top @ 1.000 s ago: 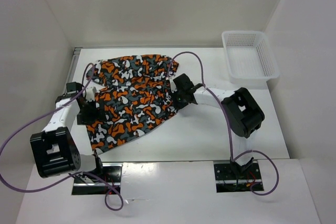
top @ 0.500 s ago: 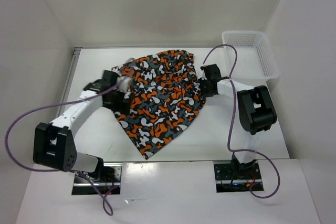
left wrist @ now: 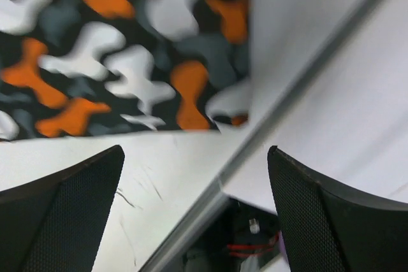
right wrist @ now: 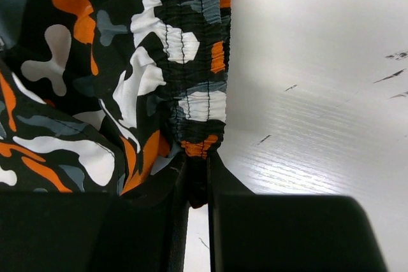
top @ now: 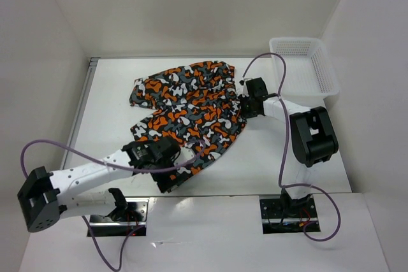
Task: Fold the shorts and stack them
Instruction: Flatten the shorts out
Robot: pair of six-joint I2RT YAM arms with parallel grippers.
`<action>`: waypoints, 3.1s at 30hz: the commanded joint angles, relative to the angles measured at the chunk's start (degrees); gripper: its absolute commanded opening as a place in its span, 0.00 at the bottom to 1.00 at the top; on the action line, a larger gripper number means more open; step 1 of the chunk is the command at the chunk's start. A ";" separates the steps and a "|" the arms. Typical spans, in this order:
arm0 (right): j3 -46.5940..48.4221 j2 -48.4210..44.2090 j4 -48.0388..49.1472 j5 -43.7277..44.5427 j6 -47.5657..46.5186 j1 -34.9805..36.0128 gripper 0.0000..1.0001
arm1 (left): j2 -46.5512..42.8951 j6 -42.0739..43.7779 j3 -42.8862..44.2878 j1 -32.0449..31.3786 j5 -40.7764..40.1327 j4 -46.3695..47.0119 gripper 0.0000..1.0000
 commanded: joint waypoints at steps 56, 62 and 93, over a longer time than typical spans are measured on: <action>29.31 -19.39 -8.12 -13.44 -13.21 -0.25 0.00 | 12.18 0.19 54.17 27.79 -23.34 12.67 0.00; 6.89 -30.38 -20.04 -22.84 -28.31 -0.25 0.00 | -3.91 0.19 25.54 24.52 -22.82 3.89 0.00; -3.06 -45.60 -50.79 -11.62 -66.15 0.27 1.00 | -22.47 0.19 14.17 24.52 -1.27 -25.06 0.70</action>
